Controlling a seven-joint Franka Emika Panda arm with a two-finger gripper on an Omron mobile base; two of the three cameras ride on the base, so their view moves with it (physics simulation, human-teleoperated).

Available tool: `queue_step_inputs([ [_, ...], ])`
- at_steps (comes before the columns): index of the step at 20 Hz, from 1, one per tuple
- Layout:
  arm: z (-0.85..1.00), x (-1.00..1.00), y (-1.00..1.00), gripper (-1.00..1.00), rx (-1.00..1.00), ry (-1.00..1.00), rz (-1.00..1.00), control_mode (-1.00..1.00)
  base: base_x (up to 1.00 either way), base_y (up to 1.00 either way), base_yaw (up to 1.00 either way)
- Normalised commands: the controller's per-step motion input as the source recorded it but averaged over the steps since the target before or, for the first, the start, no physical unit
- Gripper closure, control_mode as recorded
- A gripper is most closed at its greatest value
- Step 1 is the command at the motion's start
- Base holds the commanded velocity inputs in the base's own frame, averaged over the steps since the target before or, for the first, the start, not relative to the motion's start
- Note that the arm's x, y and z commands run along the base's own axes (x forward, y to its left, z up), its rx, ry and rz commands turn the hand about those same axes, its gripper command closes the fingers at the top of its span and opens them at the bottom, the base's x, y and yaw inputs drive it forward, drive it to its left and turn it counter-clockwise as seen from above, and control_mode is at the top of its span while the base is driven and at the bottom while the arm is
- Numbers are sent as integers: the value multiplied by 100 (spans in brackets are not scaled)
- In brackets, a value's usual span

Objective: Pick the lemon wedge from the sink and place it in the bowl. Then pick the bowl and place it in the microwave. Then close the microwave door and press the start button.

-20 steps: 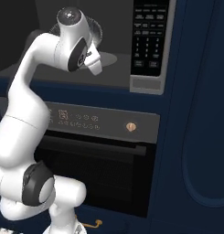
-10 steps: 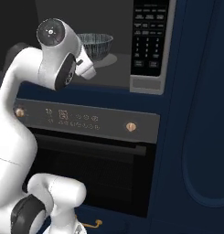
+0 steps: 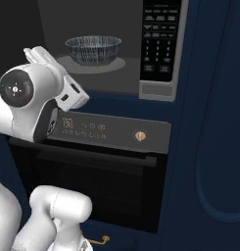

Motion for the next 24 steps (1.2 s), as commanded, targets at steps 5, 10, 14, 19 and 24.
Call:
queue_step_inputs([
  [5, -16, -35, 0, -100, -36, -10, -5, -100, 0, 0, 0],
  [10, -5, -28, 2, -100, -70, -30, -35, -100, 0, 0, 0],
  [14, -14, -33, 13, -100, -81, -42, -36, -100, 0, 0, 0],
  [19, -23, -43, 19, -100, -87, -57, -31, -100, 0, 0, 0],
  [24, -63, -49, 55, -100, -77, -50, -27, -100, 0, 0, 0],
])
